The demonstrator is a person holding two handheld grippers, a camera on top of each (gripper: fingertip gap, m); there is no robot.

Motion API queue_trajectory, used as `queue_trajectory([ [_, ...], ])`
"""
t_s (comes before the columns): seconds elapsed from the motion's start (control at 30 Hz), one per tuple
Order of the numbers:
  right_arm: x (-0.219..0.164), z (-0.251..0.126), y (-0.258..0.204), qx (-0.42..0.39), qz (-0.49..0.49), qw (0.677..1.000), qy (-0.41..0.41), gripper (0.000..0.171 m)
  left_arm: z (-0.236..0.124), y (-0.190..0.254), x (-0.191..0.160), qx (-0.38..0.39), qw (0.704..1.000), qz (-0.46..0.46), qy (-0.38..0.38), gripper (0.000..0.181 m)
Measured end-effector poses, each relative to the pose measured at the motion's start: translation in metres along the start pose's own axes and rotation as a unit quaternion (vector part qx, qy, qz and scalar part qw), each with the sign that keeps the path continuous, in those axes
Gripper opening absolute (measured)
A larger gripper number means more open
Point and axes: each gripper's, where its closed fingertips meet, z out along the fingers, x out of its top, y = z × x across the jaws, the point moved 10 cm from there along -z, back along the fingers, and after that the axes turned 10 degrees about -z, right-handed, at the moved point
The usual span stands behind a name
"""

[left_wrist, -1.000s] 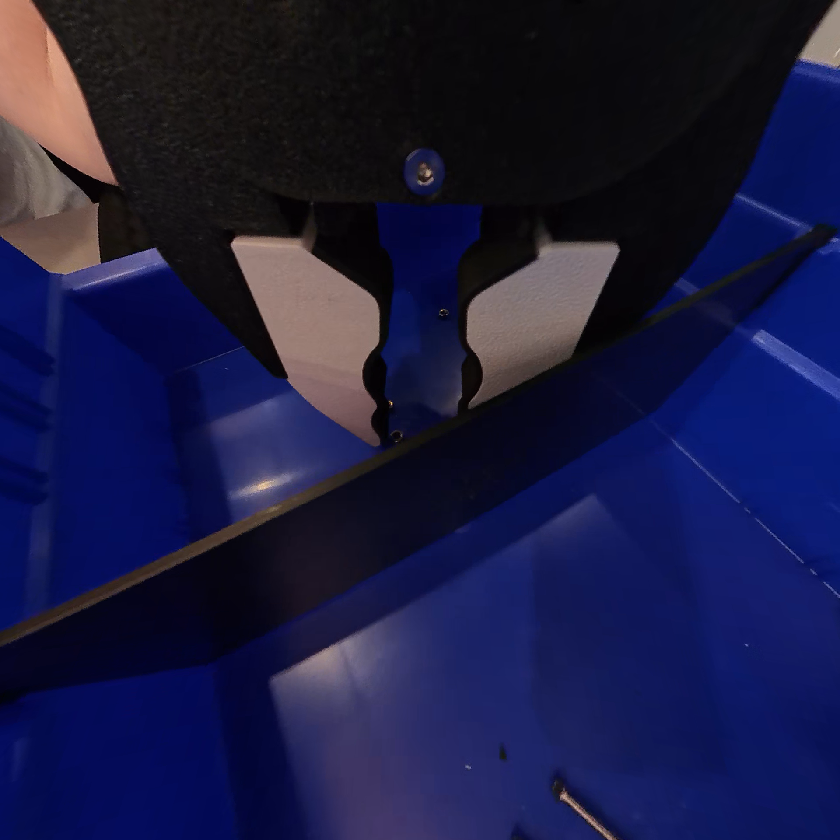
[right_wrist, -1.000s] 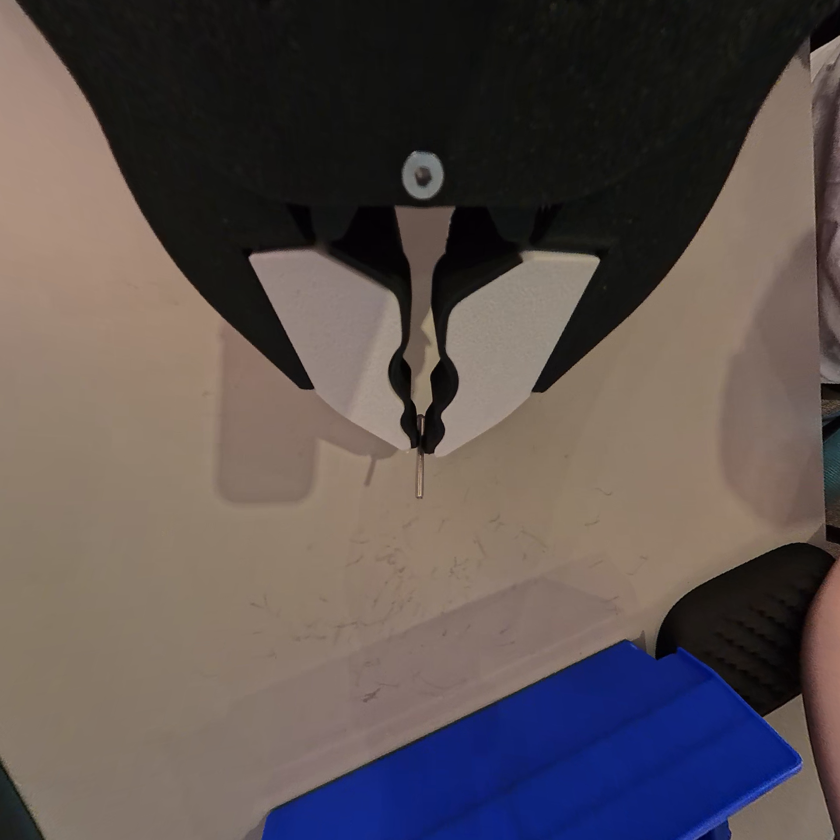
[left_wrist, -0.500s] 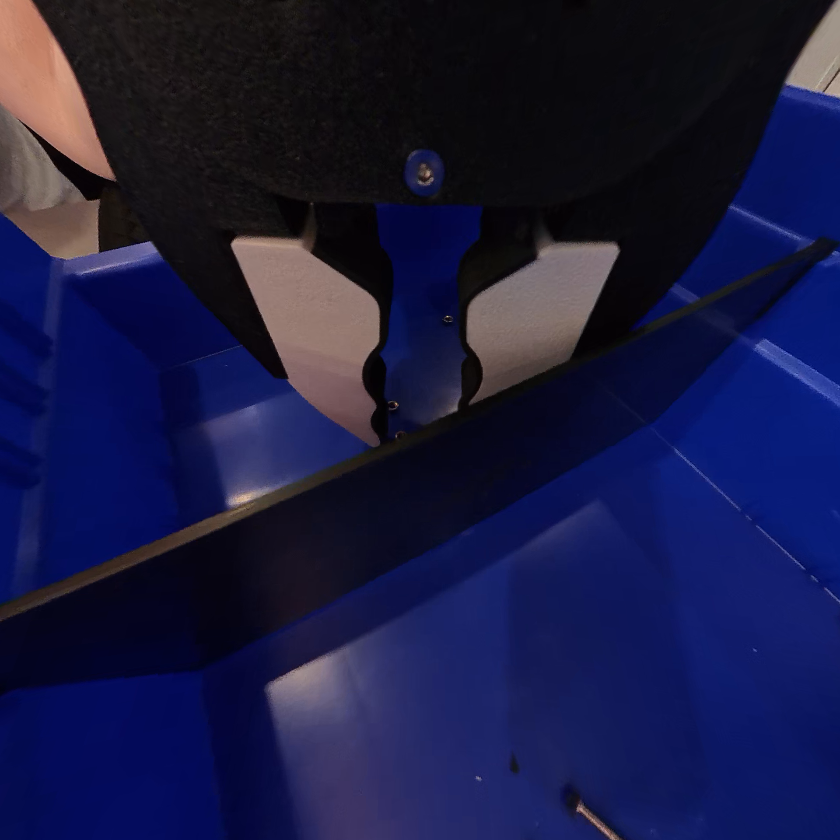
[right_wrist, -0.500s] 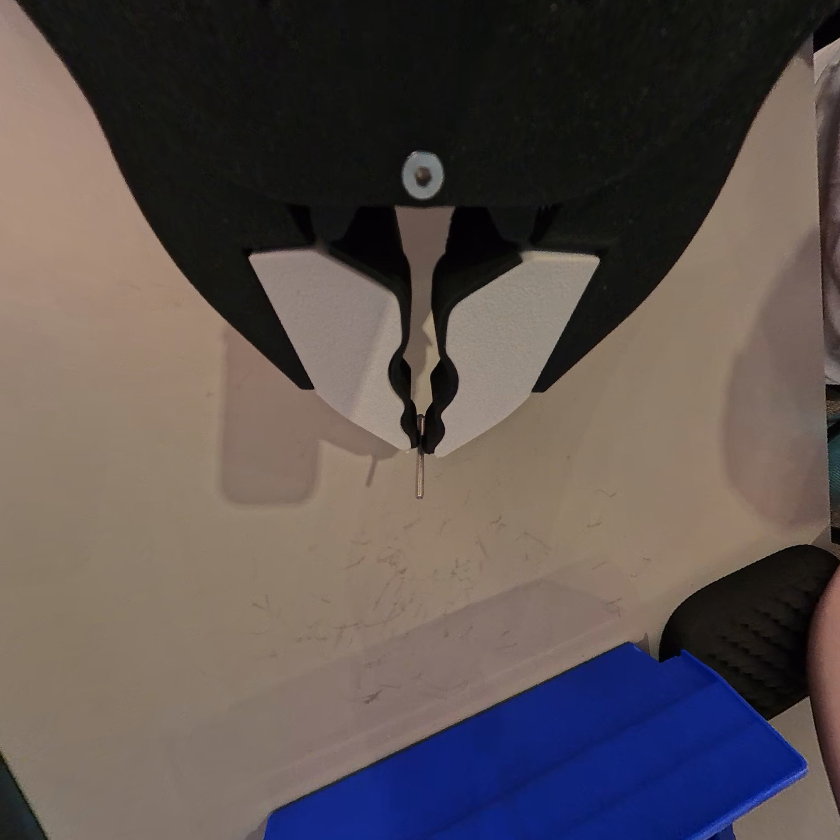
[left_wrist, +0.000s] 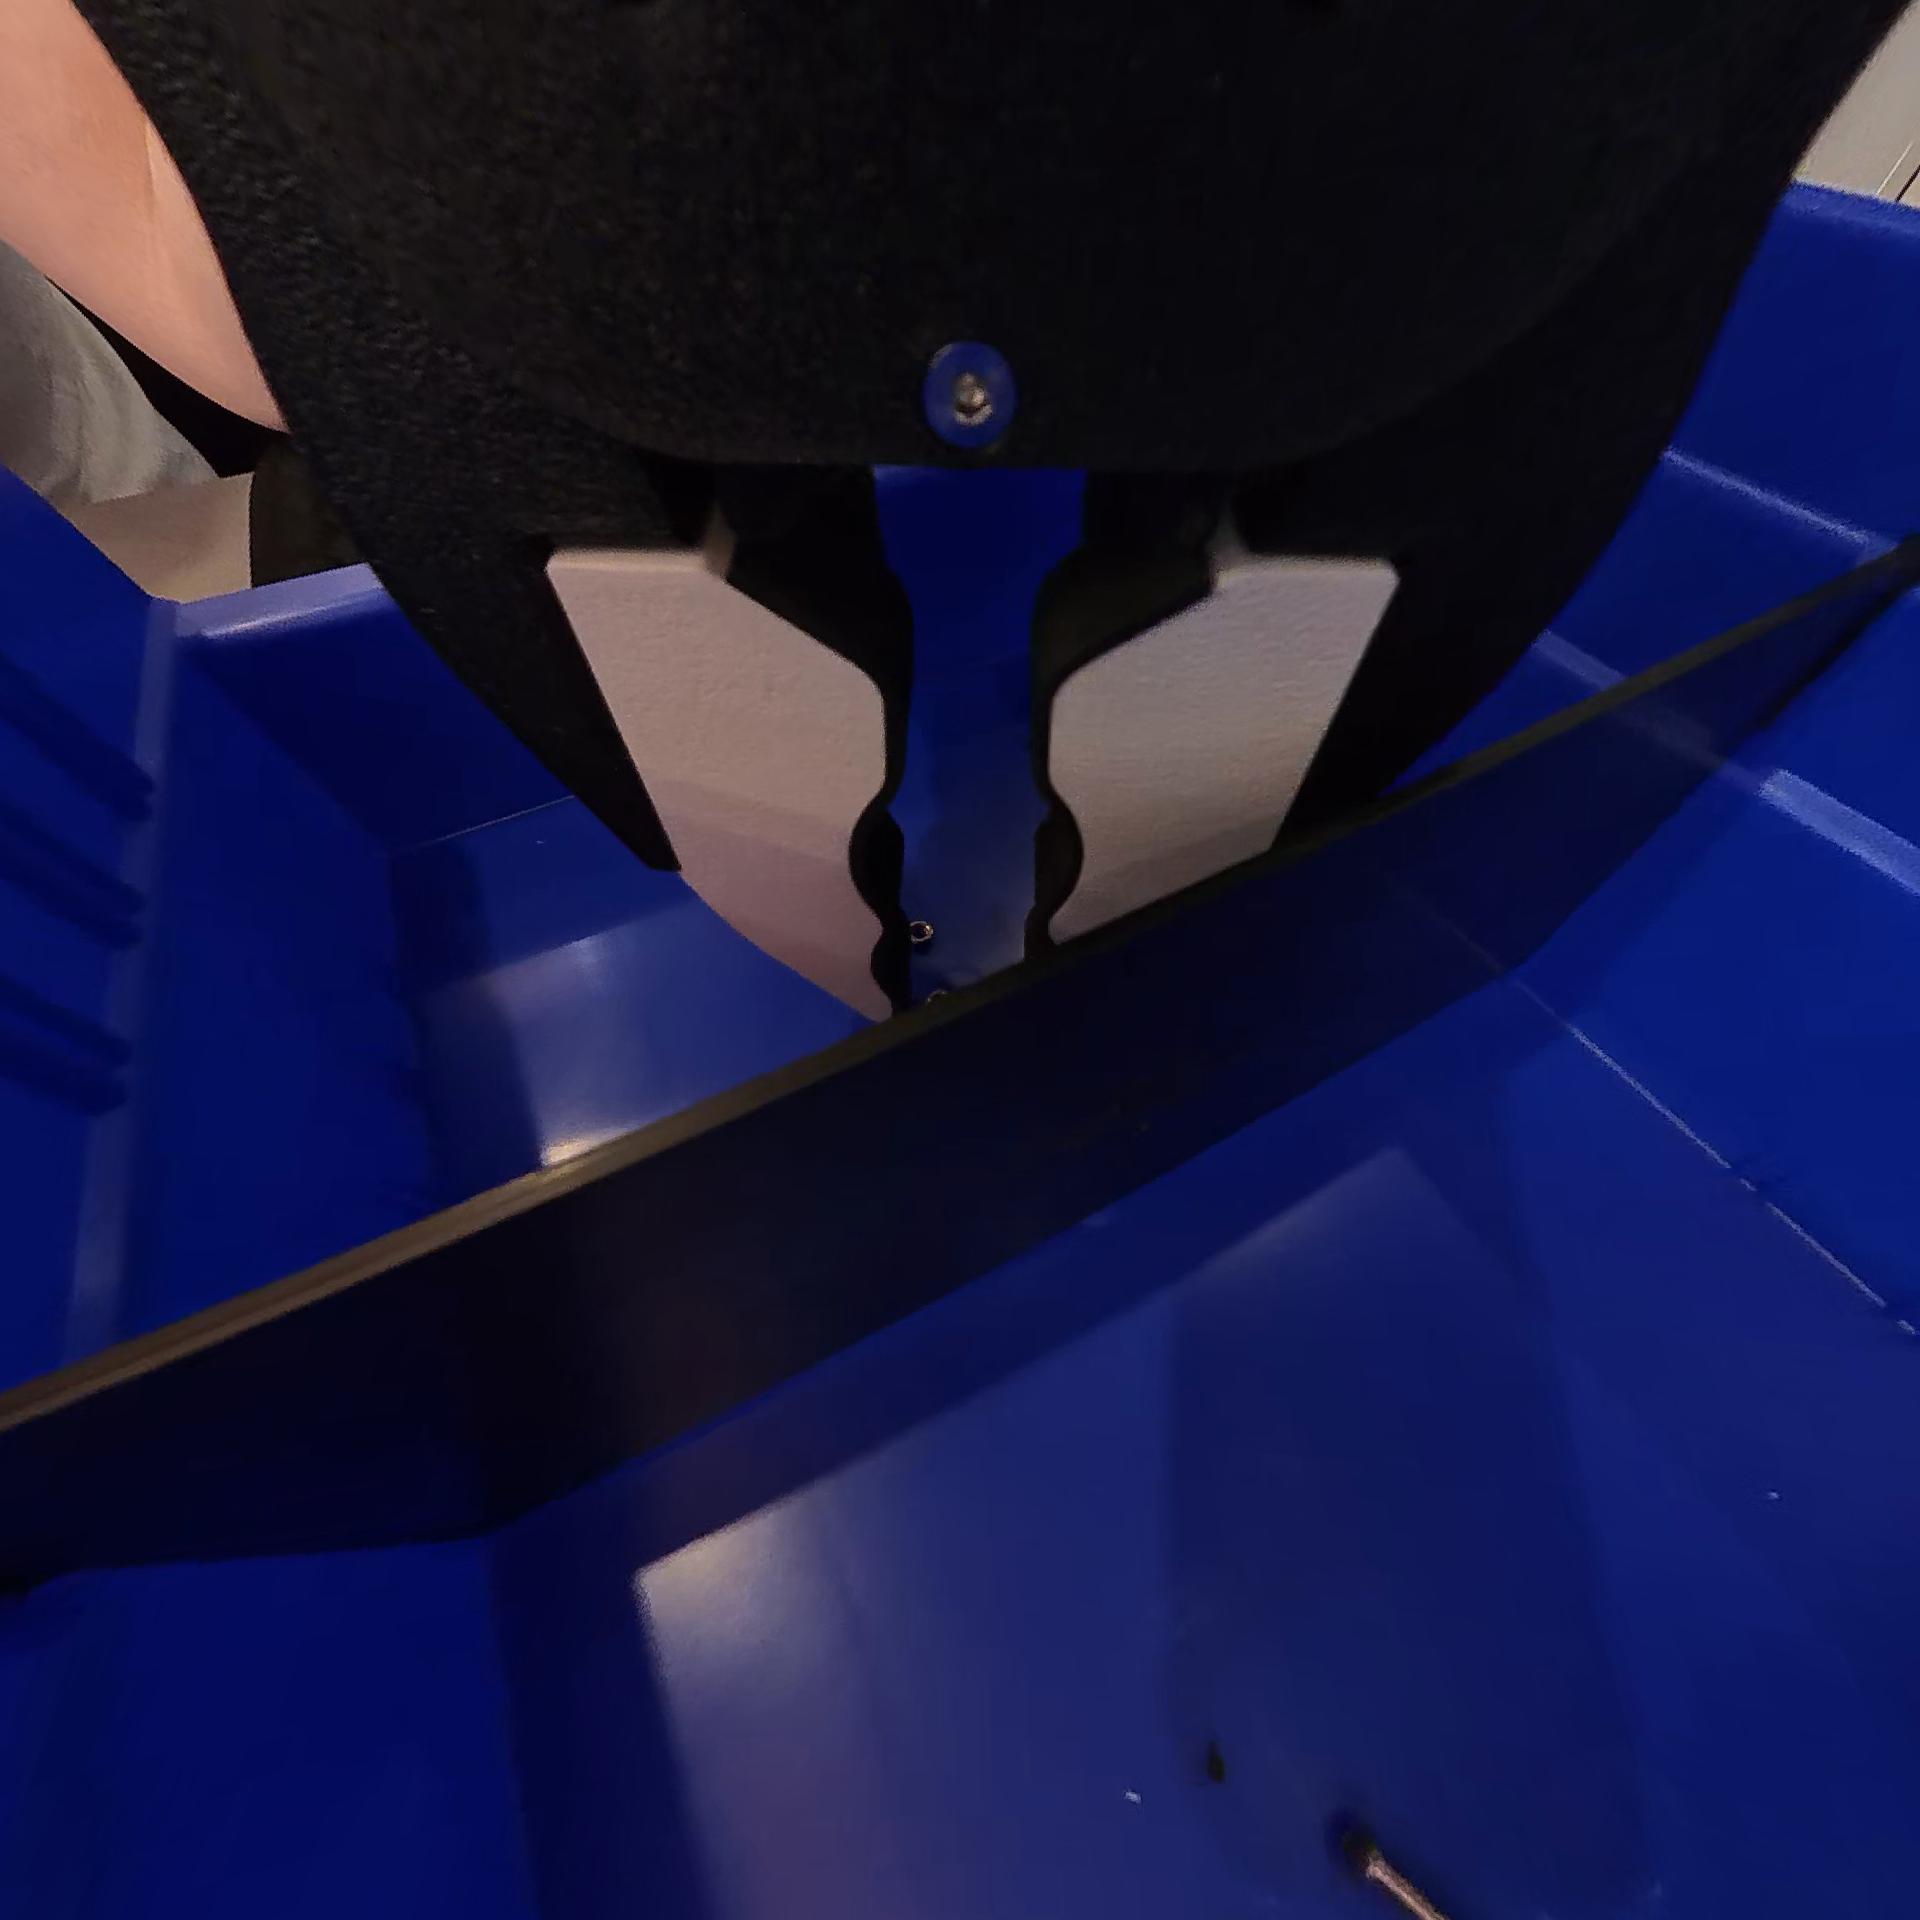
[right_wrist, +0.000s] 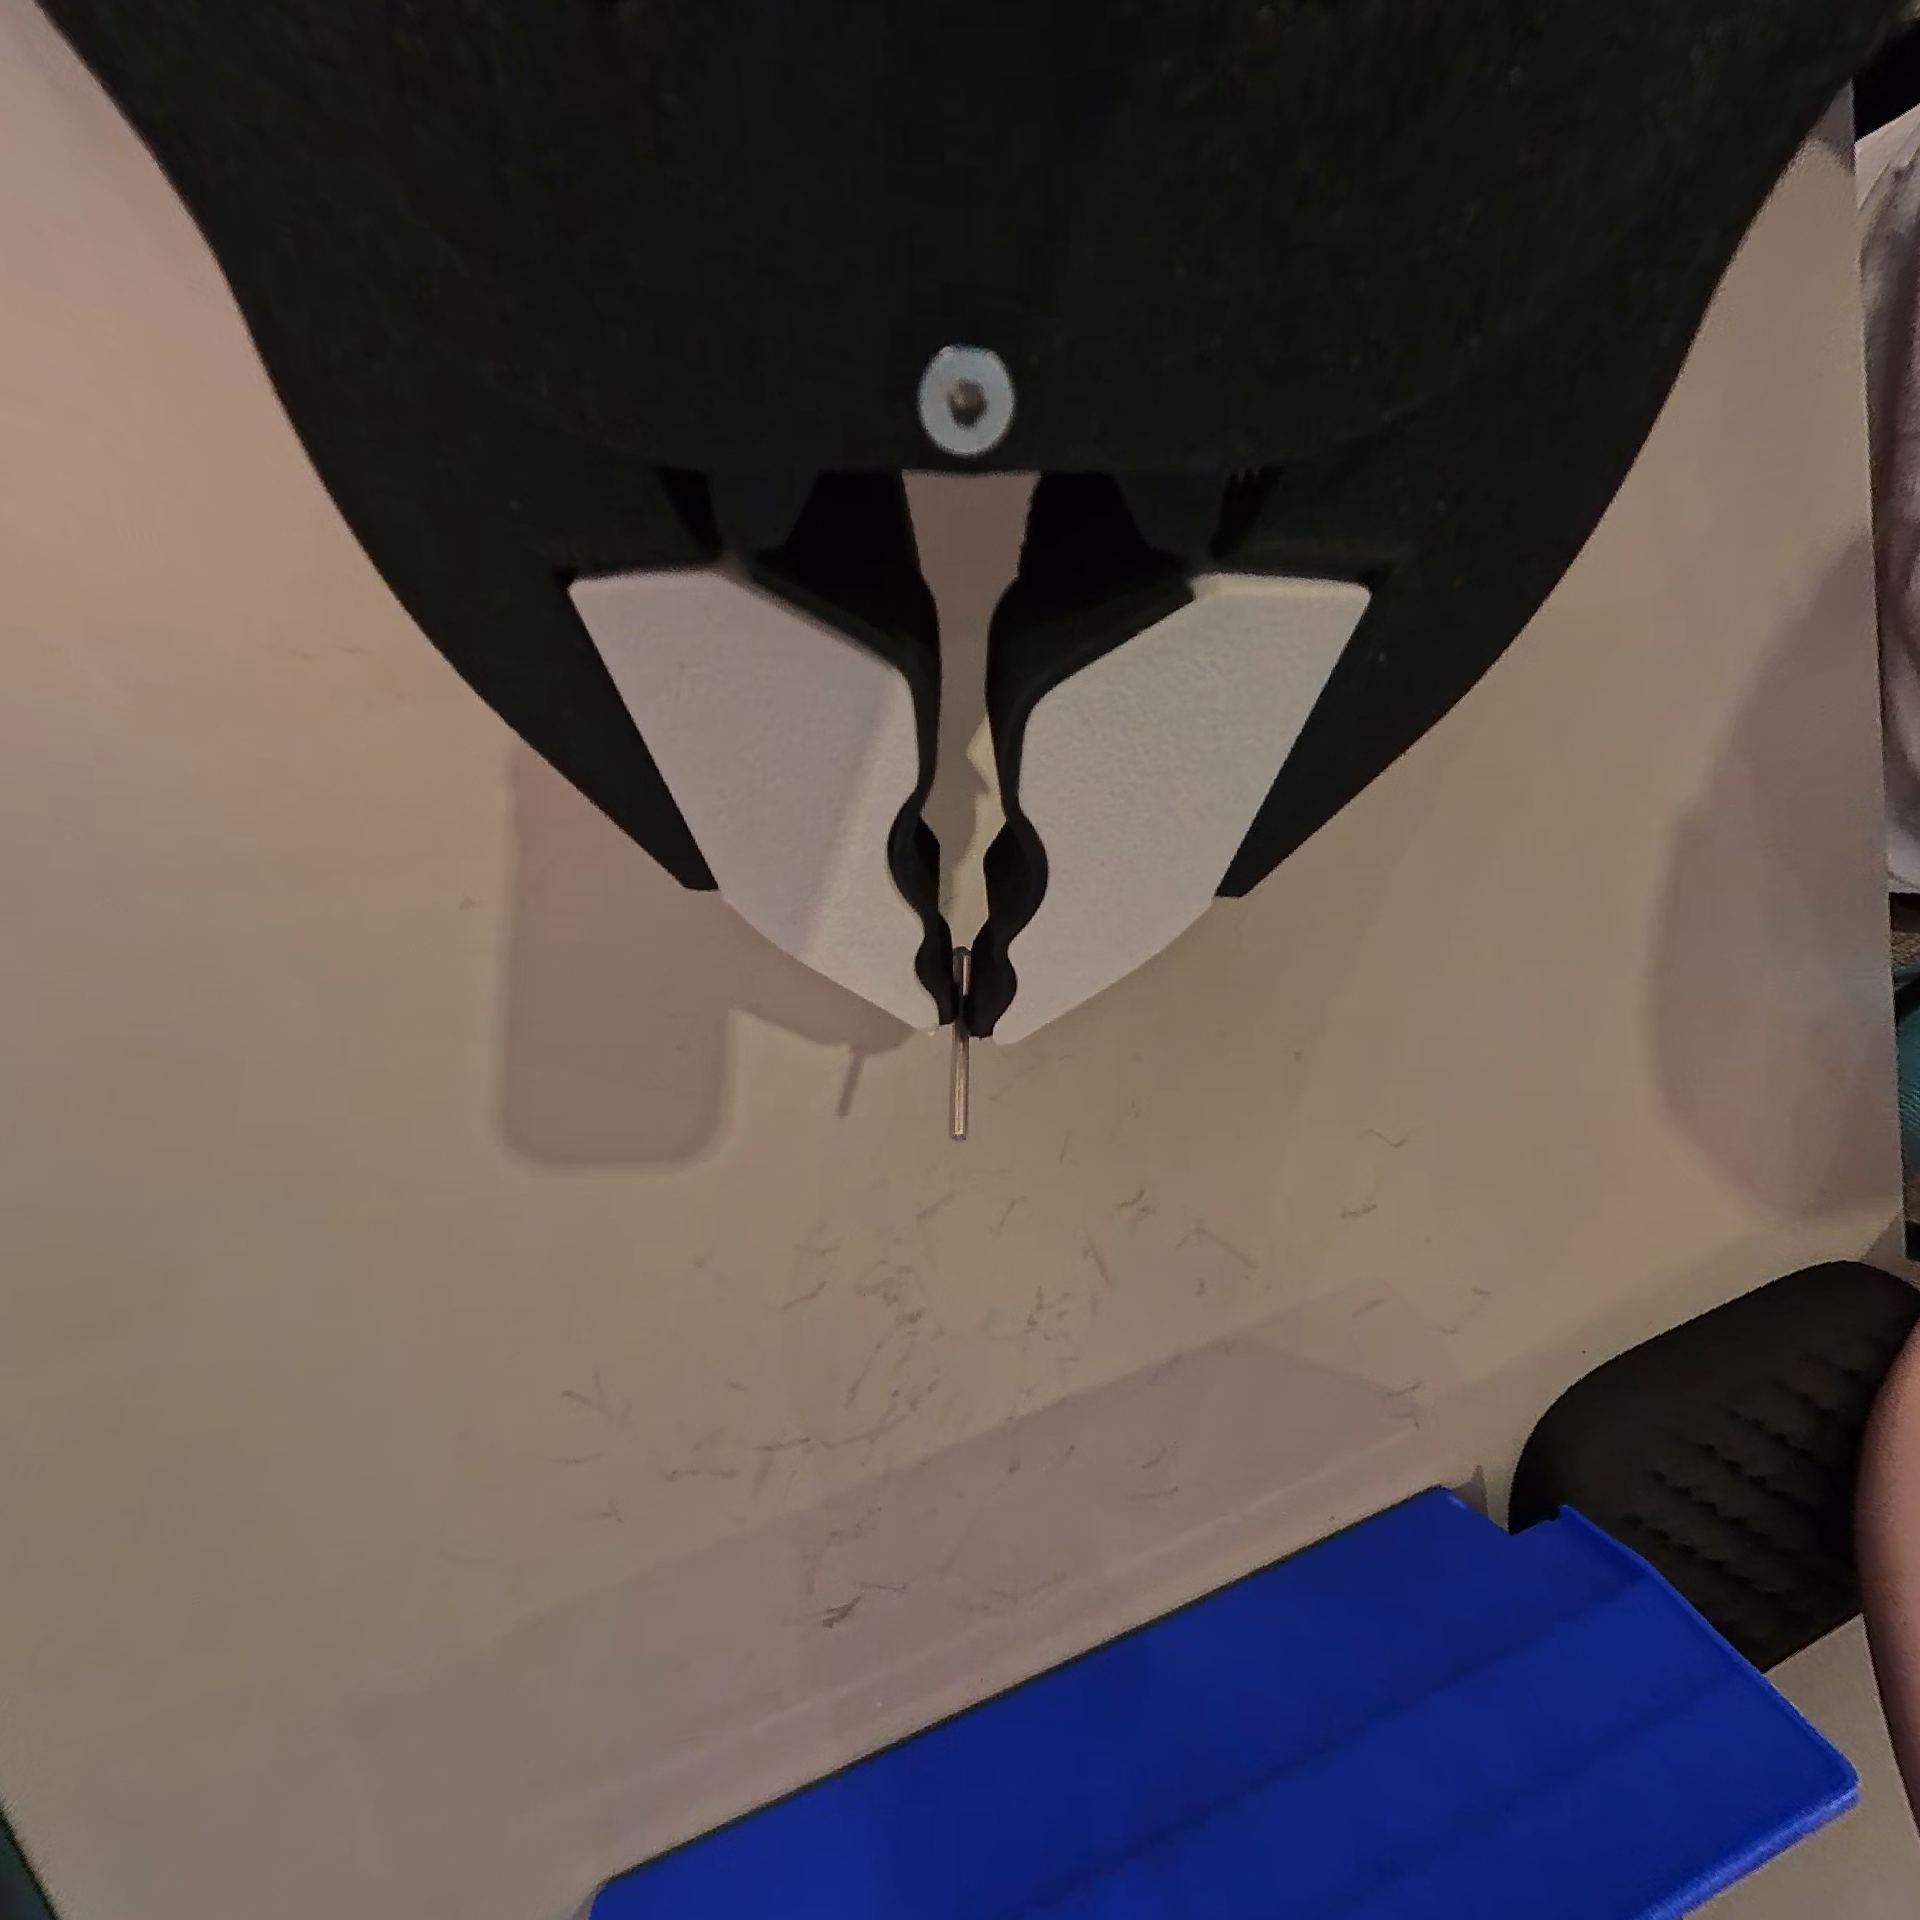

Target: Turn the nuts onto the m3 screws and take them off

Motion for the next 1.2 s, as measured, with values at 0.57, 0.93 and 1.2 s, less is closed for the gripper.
queue_trajectory([
  [0.57, -0.001, 0.003, 0.000, 0.004, -0.001, 1.000, -0.006, 0.003, 0.001, 0.004, 0.001, 0.003, 1.000, 0.015, -0.013, 0.006],
  [0.93, -0.003, 0.004, 0.000, 0.007, 0.000, 1.000, -0.013, 0.003, -0.004, -0.007, -0.005, -0.003, 1.000, 0.011, -0.001, 0.006],
  [1.2, -0.004, 0.008, 0.001, 0.007, 0.001, 1.000, -0.024, 0.003, -0.052, -0.006, -0.016, -0.095, 0.982, 0.030, 0.163, 0.005],
])
